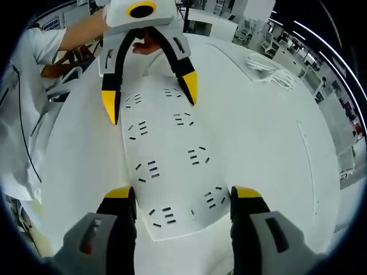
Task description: Straighten the power strip on the desk, plug the charger into it
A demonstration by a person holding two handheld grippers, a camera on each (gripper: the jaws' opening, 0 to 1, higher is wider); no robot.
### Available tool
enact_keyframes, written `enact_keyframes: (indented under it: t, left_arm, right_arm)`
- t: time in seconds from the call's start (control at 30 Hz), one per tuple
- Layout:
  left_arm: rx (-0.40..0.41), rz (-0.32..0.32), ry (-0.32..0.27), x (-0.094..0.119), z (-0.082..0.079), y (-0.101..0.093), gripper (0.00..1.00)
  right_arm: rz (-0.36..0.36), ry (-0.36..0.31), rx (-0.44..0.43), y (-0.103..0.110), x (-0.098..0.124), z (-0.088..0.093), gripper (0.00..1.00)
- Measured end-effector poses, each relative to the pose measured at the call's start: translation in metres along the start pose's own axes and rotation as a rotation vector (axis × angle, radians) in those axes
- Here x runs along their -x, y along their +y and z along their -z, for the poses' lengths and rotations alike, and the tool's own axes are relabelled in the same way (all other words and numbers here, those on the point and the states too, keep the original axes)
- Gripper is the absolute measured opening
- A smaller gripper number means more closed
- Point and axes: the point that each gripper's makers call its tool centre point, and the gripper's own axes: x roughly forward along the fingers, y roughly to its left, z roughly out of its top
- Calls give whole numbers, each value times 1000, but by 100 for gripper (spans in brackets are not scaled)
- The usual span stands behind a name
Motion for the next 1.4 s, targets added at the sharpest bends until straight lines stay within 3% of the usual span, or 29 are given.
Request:
enact_keyframes:
  t: [0.57,1.4]
  left_arm:
    - [-50,46,-1,-1,0,-4,72]
    - [-89,103,16,-2,0,-6,73]
  right_arm:
    - [62,-32,-86,15,4,2,66]
    - [113,-84,-140,21,8,1,65]
